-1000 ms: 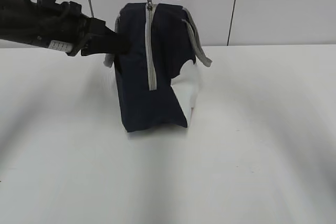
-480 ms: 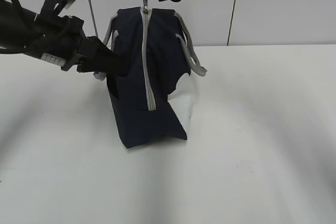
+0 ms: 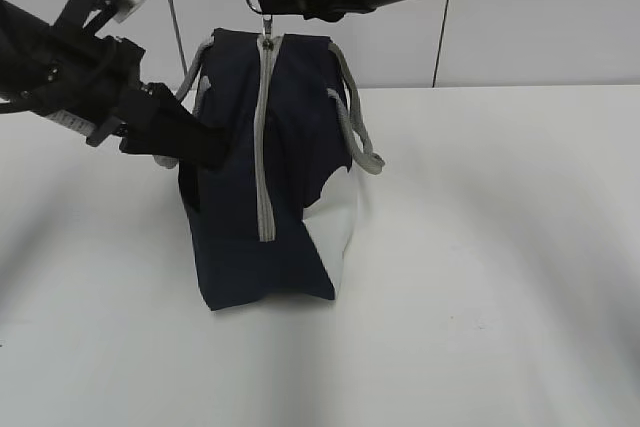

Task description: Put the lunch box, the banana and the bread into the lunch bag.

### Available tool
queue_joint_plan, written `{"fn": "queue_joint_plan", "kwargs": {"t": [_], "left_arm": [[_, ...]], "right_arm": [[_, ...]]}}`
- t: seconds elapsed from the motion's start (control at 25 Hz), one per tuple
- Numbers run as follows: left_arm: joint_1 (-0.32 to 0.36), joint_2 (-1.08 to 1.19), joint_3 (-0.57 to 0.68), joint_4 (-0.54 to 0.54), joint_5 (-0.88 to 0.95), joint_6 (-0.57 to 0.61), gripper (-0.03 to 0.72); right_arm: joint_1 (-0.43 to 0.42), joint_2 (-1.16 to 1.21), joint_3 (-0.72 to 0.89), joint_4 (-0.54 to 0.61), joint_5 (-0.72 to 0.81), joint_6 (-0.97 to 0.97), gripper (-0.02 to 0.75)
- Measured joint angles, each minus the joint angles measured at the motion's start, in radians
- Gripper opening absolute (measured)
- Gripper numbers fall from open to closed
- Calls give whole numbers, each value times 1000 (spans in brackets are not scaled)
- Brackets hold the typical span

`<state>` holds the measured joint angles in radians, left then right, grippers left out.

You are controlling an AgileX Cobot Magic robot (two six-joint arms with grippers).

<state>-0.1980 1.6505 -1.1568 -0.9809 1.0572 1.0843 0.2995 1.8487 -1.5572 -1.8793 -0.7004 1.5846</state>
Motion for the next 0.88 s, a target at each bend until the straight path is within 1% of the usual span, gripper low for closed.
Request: {"fn": "queue_joint_plan", "kwargs": {"t": [0.28,0.56,0.88], "left_arm": [[0,0,0,41,-12,-36,2],[0,-1,0,62,-14,-39,2],[0,-1,0,104,-1,-39,2]], "right_arm": [[0,31,-32,30,46,-11,-16],[0,138,-149,42,56,-7,-16],[0,266,-298,44,54,49,-16]]}}
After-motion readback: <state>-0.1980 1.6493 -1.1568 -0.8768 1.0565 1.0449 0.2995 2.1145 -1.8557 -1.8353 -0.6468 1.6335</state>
